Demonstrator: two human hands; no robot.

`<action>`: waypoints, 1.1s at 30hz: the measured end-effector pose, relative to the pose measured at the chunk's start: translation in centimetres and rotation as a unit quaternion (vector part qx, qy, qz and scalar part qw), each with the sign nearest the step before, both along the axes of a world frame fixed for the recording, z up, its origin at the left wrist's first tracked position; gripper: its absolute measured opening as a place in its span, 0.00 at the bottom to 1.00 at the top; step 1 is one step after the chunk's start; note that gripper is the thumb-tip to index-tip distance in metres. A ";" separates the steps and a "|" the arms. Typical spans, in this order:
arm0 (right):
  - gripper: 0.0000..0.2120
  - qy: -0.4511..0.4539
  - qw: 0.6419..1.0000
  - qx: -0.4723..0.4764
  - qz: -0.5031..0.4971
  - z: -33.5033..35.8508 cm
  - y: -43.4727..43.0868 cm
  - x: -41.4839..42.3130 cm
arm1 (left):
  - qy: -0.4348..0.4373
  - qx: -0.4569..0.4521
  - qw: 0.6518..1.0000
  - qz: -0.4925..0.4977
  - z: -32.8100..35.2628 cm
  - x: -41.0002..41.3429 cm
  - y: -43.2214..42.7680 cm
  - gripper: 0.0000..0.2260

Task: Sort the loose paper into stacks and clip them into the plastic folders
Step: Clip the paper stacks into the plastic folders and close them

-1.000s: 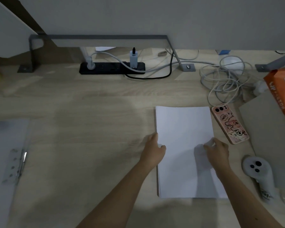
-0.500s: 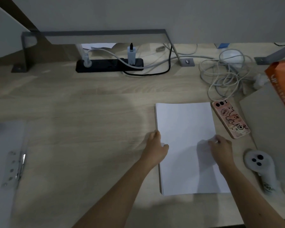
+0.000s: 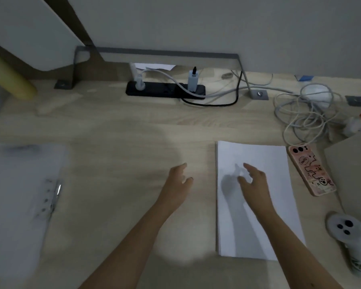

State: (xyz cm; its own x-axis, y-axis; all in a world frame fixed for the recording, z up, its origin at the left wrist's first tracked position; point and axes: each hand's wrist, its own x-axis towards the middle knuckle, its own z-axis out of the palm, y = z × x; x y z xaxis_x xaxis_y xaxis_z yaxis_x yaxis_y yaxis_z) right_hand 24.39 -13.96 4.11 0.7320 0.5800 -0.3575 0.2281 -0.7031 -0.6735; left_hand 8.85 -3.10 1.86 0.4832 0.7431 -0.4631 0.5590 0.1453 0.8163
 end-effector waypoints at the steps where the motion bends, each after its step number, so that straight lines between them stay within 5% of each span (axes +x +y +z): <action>1: 0.19 0.021 0.999 0.005 0.023 0.2 1.3 -1.4 | -0.003 0.016 1.000 0.022 0.3 -1.6 1.0 0.20; 5: 0.18 0.091 0.990 0.015 0.106 0.3 6.7 -8.4 | 0.009 0.066 0.993 0.097 1.0 -9.7 5.0 0.18; 11: 0.13 0.336 0.930 0.005 0.147 0.6 12.3 -21.2 | 0.150 0.188 0.958 0.154 0.5 -24.1 9.5 0.18; 16: 0.14 0.417 0.889 -0.042 0.182 -1.6 14.9 -29.5 | 0.345 0.218 0.884 0.226 -0.2 -35.8 12.8 0.35; 19: 0.23 0.456 0.873 -0.054 0.166 -2.3 15.8 -32.3 | 0.373 0.166 0.876 0.257 -1.1 -39.5 14.0 0.43; 26: 0.29 0.492 0.856 -0.039 0.154 -3.0 16.1 -35.5 | 0.371 0.162 0.866 0.293 -1.9 -41.2 15.6 0.46; 33: 0.13 0.410 0.904 -0.008 0.124 -2.7 14.7 -32.7 | 0.332 0.182 0.890 0.253 -1.8 -36.0 13.2 0.43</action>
